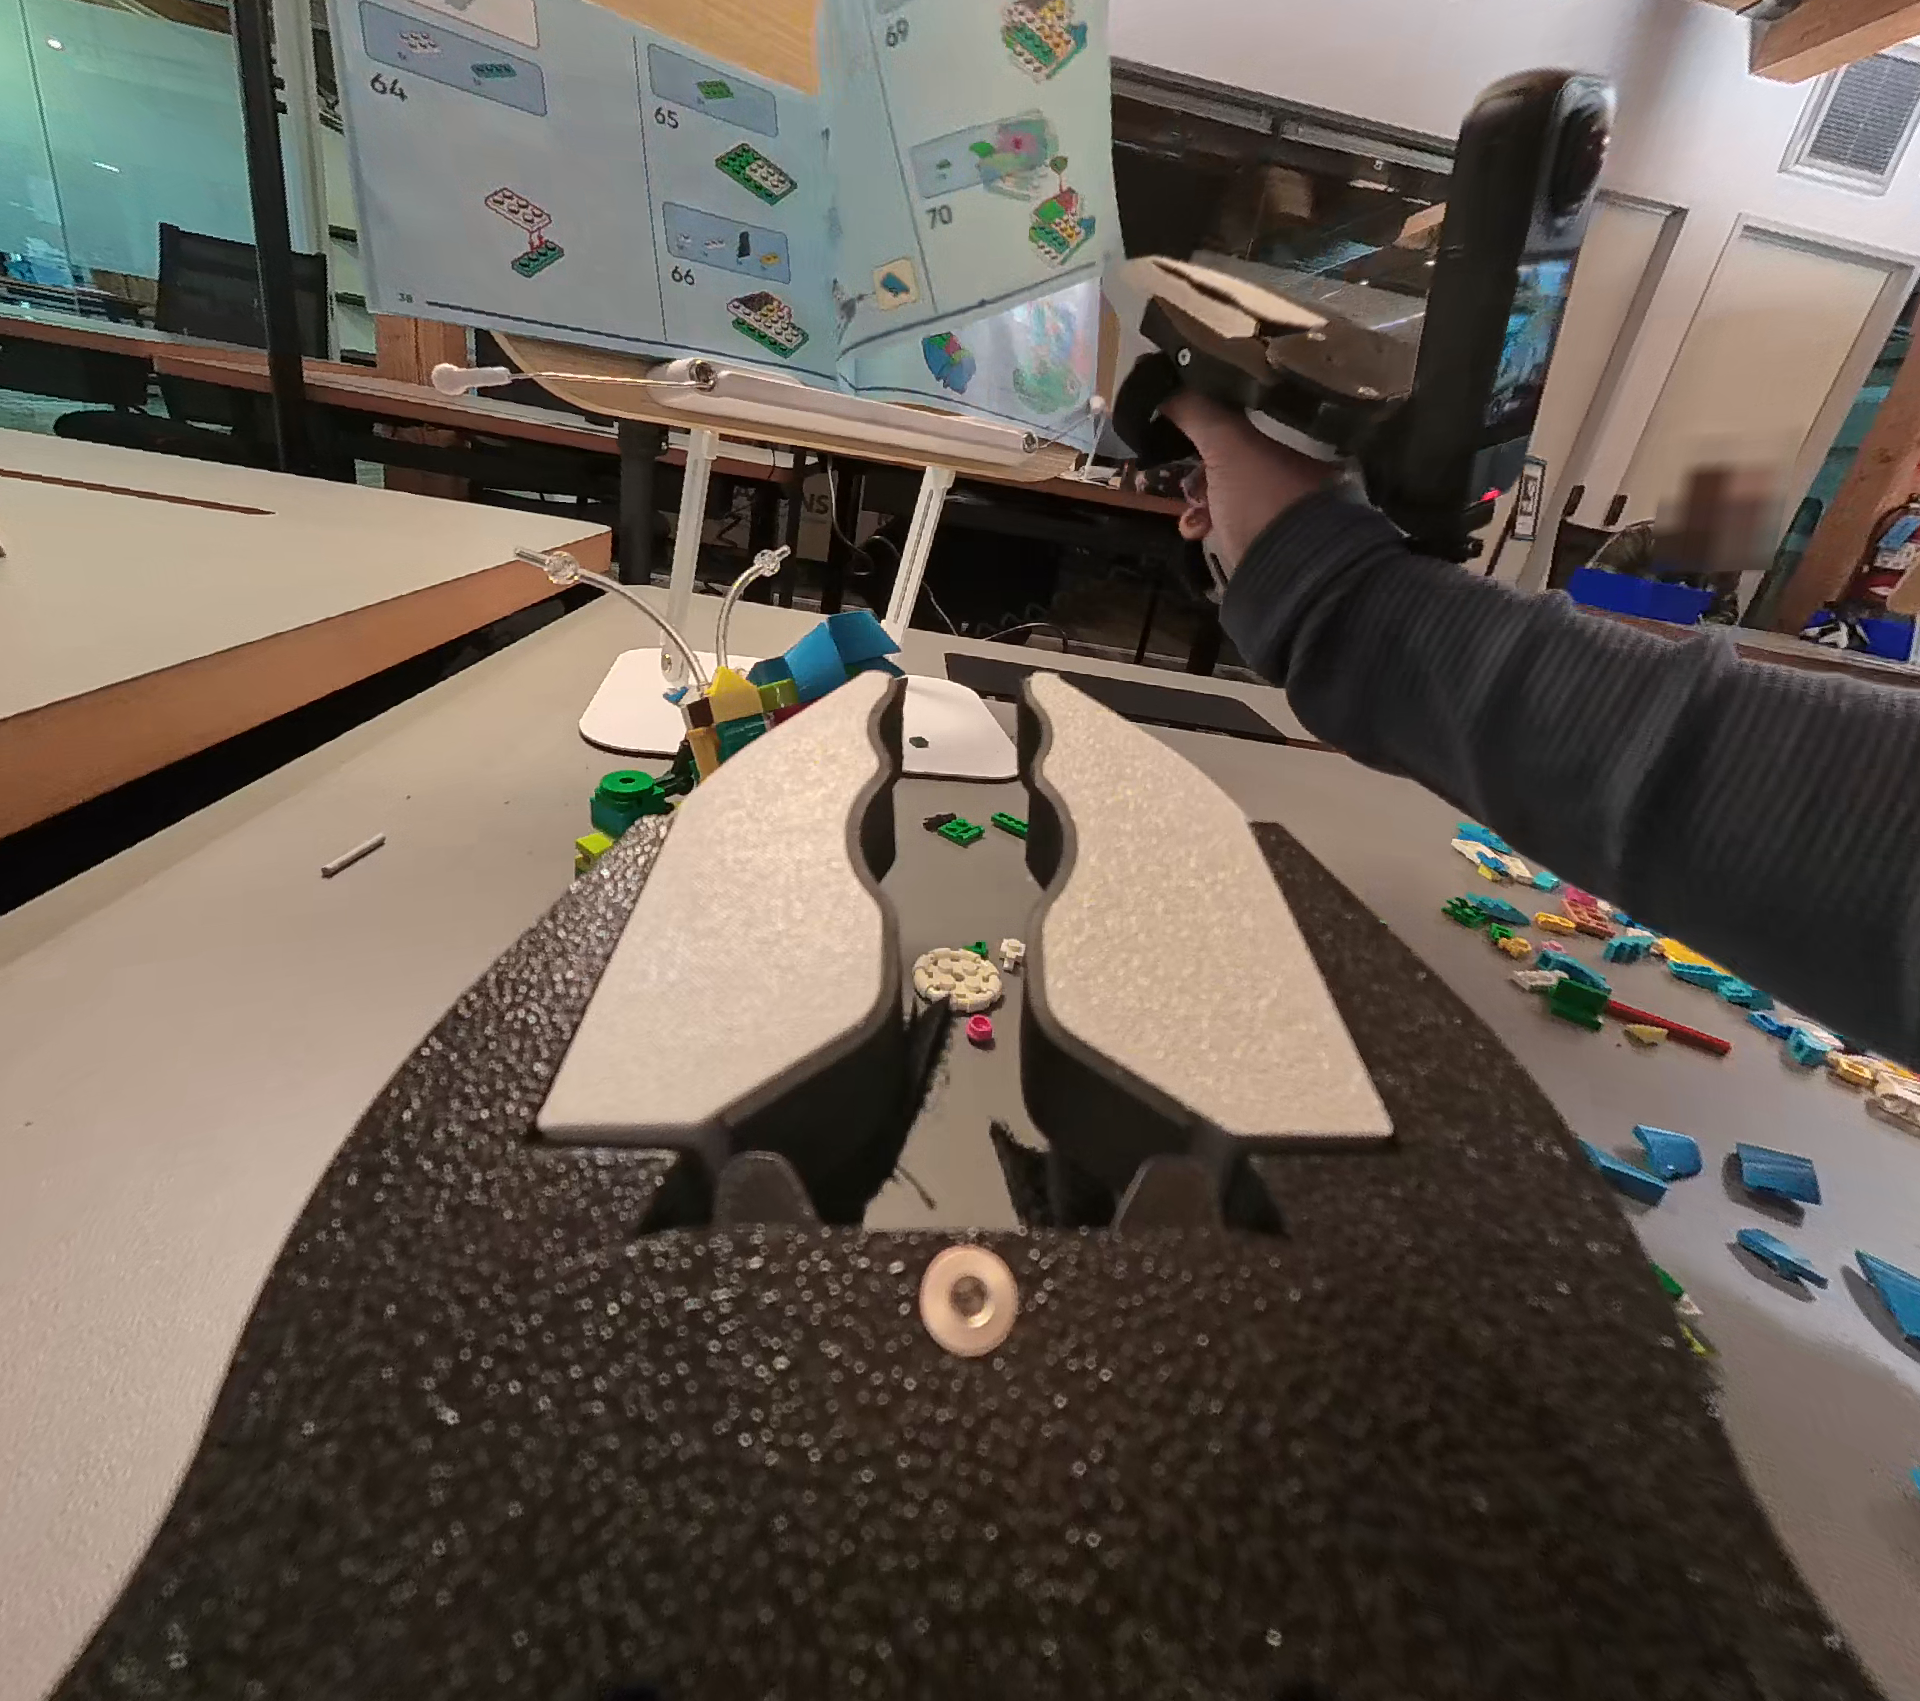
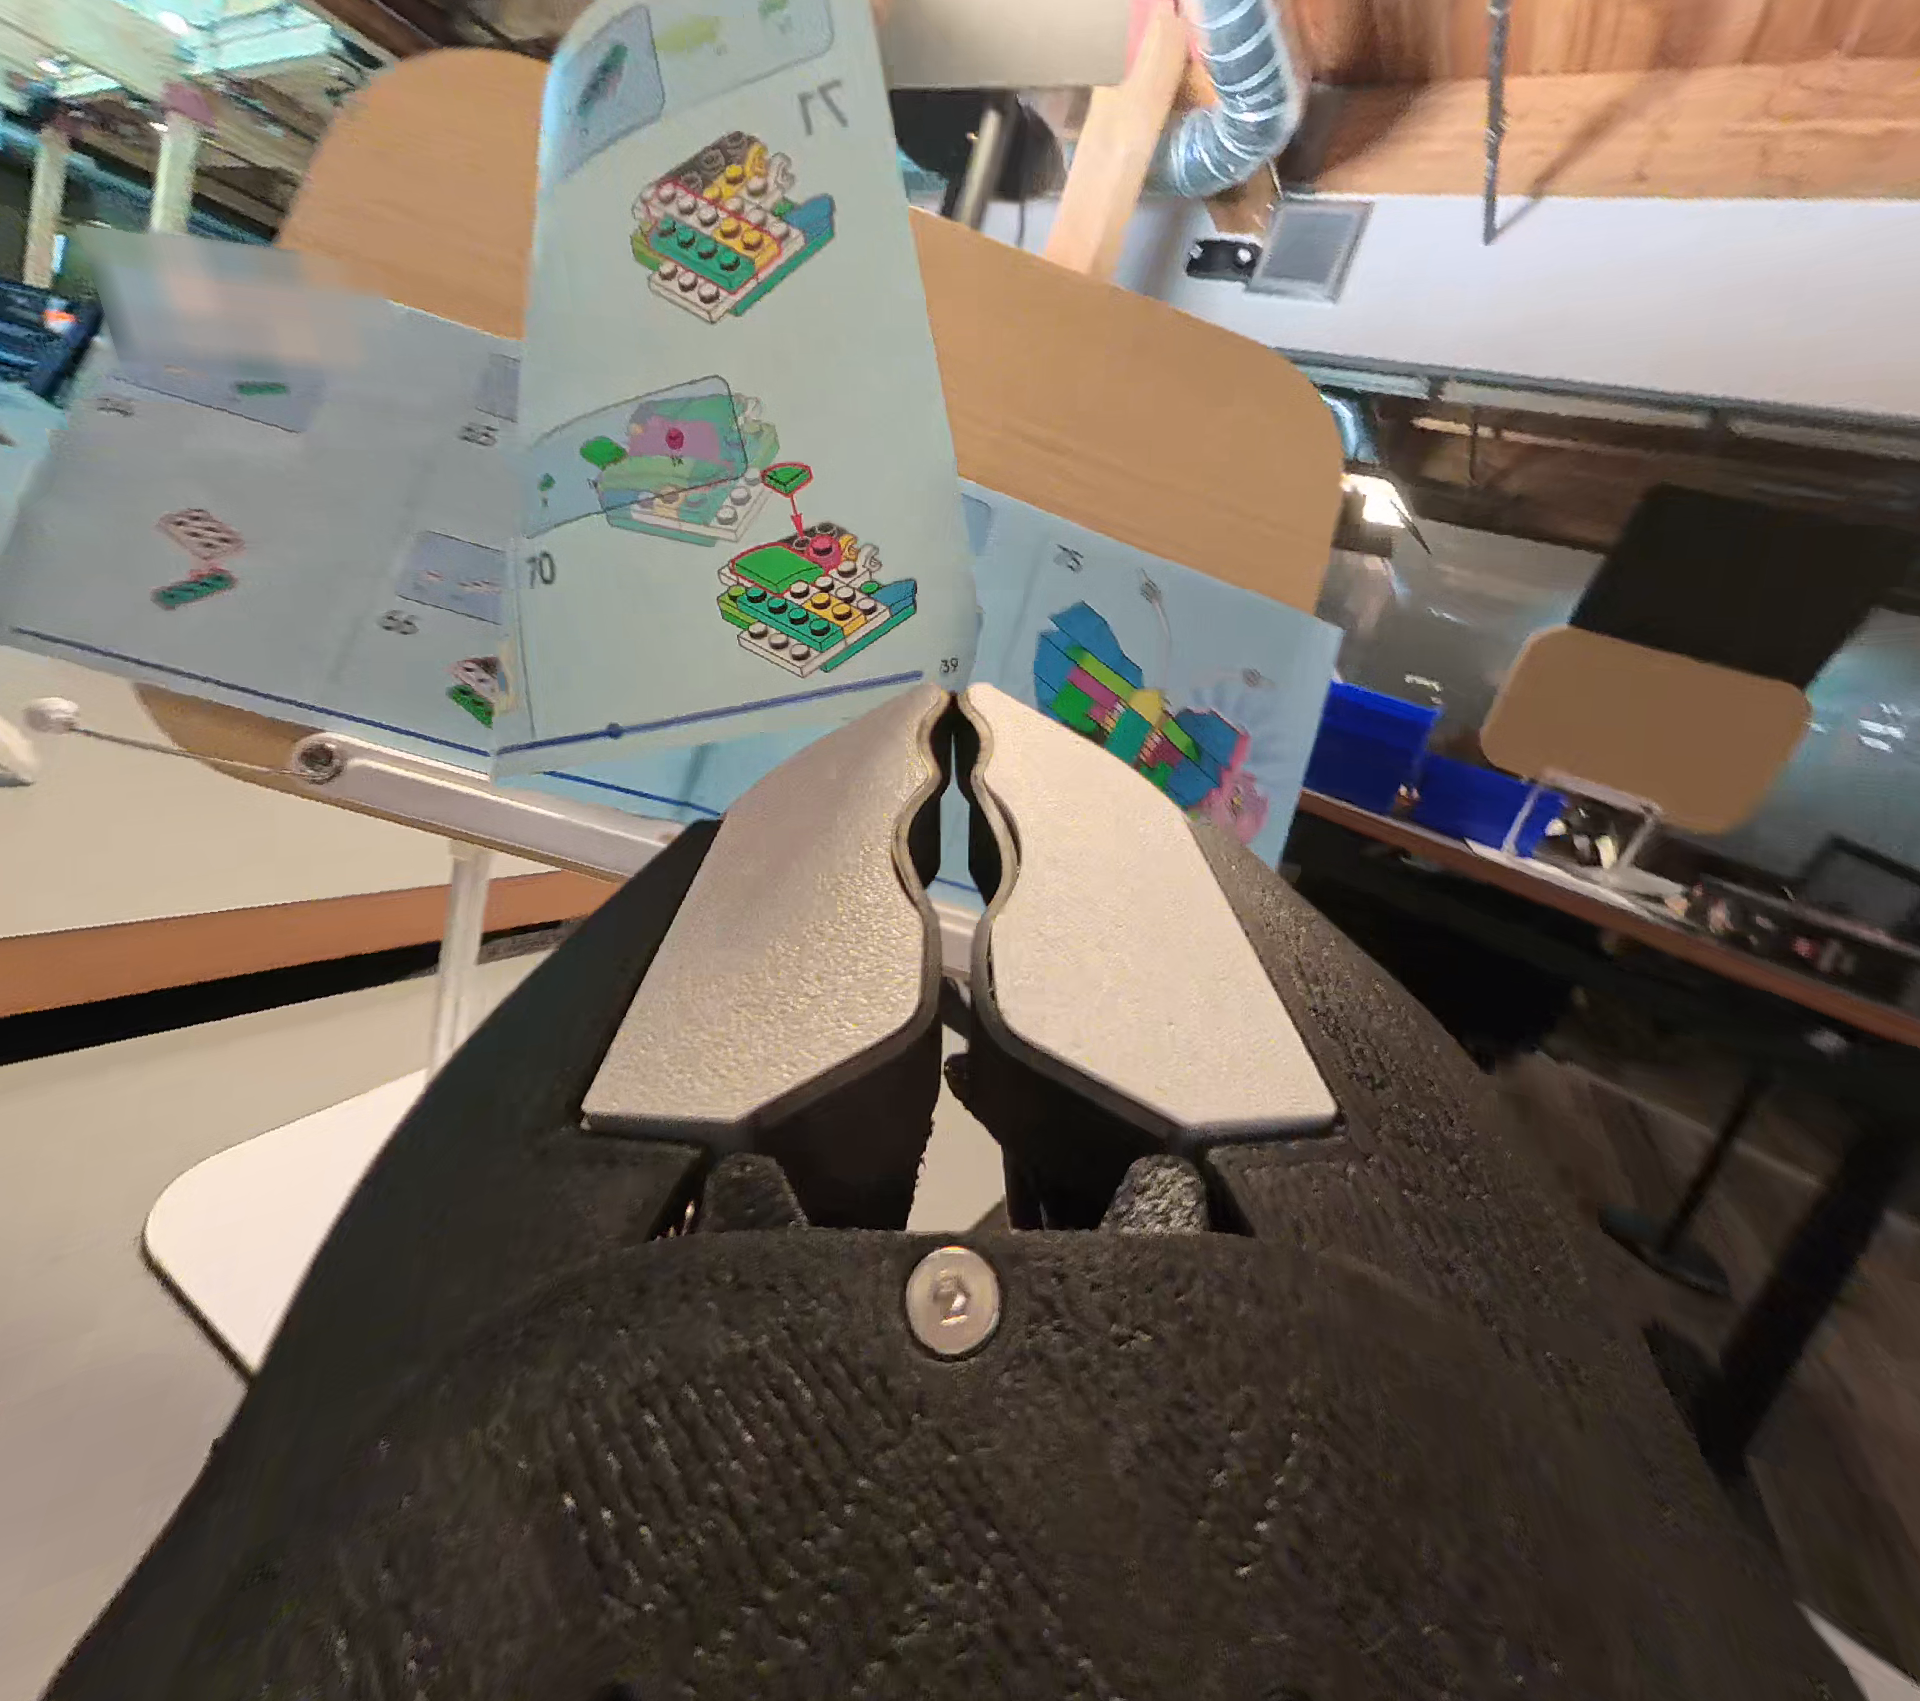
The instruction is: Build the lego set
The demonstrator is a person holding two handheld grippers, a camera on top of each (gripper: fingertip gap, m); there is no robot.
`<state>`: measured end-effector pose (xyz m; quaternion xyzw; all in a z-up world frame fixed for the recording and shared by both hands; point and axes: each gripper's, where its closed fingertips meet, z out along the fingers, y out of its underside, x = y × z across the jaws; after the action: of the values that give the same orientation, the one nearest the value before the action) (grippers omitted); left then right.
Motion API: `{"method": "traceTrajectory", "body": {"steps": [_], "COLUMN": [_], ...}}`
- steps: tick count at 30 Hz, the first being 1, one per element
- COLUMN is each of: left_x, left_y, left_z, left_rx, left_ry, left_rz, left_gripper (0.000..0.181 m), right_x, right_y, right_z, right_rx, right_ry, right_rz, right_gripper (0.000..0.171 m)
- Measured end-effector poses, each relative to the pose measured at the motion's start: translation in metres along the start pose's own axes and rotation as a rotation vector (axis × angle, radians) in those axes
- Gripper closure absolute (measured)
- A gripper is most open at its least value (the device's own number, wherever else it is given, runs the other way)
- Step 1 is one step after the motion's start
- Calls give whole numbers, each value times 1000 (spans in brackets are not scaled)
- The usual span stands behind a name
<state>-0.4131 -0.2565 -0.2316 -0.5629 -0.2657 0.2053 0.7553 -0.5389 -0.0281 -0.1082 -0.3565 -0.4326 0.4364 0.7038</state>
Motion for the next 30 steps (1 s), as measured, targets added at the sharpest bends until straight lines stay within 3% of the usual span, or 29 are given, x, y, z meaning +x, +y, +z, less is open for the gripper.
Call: {"method": "traceTrajectory", "body": {"steps": [30], "left_x": [0], "left_y": [1], "left_z": [1], "left_rx": [-3], "left_ry": [4], "left_rz": [-6], "left_gripper": [161], "right_x": [65], "right_y": [73], "right_z": [-2], "right_rx": [-227], "right_ry": [223], "right_rz": [189], "right_gripper": [171]}}
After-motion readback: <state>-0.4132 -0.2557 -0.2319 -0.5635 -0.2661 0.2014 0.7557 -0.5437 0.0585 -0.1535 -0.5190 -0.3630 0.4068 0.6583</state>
